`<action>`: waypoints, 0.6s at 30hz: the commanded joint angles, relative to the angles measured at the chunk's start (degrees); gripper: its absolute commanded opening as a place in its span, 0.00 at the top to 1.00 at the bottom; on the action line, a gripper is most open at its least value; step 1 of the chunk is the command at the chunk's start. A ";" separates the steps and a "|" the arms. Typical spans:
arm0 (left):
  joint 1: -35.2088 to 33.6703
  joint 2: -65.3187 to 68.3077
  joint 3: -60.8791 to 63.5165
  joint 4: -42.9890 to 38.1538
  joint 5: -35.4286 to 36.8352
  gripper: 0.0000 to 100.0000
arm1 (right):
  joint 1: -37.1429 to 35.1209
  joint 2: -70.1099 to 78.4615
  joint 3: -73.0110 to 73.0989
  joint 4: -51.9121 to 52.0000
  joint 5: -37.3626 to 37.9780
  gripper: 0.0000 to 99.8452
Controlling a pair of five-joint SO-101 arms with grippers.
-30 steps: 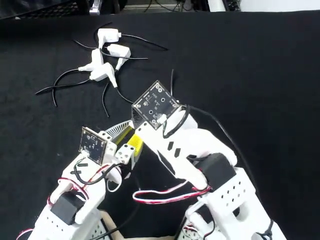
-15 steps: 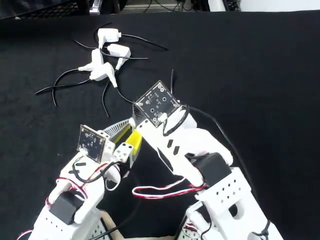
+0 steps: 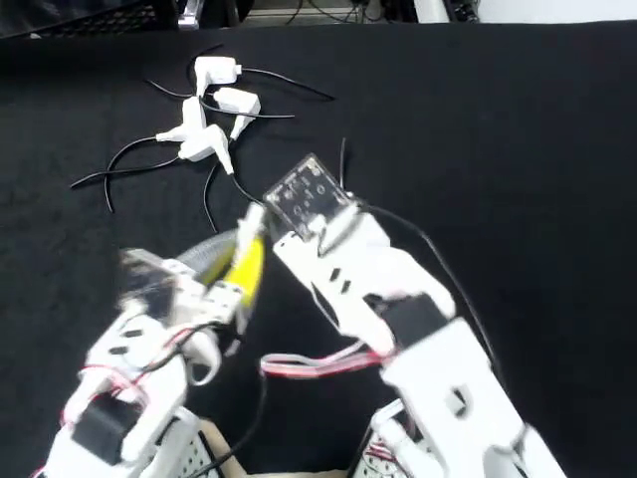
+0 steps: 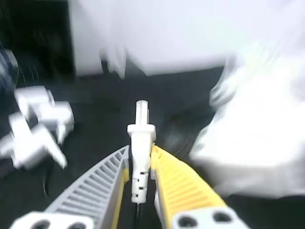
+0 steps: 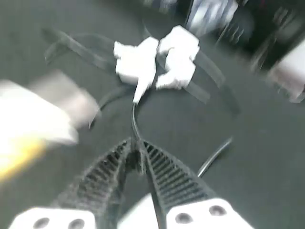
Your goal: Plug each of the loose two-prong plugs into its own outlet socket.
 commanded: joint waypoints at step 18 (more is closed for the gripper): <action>-0.31 -0.35 5.93 -5.89 0.18 0.97 | 4.04 -3.82 -3.03 -0.18 1.58 0.99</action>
